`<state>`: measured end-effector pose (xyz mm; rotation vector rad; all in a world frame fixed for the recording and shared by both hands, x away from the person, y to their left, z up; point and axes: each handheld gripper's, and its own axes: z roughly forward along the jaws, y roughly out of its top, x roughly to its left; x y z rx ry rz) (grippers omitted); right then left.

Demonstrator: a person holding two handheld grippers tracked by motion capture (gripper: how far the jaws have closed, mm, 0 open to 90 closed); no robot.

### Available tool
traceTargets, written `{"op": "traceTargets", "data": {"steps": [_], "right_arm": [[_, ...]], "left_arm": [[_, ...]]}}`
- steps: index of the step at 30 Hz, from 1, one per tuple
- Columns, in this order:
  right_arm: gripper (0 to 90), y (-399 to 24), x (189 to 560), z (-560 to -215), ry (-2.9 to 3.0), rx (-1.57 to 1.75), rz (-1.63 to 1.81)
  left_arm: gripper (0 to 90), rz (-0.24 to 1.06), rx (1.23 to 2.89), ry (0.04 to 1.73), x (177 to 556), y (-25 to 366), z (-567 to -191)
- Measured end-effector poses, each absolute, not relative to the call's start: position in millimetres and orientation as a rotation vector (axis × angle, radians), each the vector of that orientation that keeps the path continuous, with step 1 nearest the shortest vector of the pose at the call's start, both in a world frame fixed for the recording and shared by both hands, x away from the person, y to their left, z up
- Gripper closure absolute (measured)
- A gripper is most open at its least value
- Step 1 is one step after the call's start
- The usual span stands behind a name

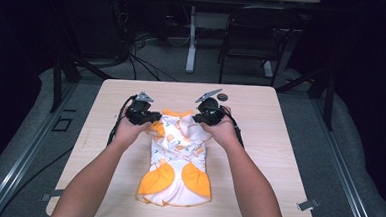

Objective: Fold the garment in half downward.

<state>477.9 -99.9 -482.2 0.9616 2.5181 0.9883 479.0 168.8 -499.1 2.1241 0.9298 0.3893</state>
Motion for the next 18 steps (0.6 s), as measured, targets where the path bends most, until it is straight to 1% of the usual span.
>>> {"op": "traceTargets", "data": {"steps": [9,14,18], "right_arm": [[86.8,-101,472,-457,2.441,0.863,1.002],[86.8,-103,467,-455,2.432,0.814,0.998],[86.7,-106,457,-461,2.446,0.78,0.998]], "left_arm": [[84.9,0.467,2.073,0.862,472,170,-474],[85.0,0.481,2.068,0.831,467,169,-471],[85.0,0.463,2.079,0.801,458,167,-478]]}}
